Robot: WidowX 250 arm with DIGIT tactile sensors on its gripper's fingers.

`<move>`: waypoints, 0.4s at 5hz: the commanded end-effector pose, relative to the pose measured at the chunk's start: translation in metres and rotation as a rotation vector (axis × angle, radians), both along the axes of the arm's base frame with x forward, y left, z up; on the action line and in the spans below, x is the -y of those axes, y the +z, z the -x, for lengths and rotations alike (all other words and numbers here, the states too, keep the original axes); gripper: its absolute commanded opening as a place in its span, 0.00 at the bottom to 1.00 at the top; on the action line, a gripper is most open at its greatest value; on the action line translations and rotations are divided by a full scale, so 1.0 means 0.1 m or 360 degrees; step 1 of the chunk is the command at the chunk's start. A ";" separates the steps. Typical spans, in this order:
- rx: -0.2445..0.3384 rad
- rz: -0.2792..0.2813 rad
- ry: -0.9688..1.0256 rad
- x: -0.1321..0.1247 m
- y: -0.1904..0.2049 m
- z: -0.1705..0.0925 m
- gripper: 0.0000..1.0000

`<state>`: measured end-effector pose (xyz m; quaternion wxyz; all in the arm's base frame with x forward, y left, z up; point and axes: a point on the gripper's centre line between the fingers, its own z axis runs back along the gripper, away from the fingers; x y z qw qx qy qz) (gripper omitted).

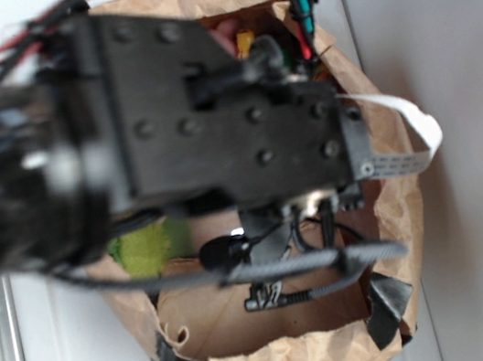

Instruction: Grab the multicolored rope.

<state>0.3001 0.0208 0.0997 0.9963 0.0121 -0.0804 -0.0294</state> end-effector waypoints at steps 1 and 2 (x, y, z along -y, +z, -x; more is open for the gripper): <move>0.0128 0.0055 -0.0024 -0.15 -0.19 -0.23 1.00; 0.0123 0.0063 -0.0017 -0.18 -0.25 -0.25 1.00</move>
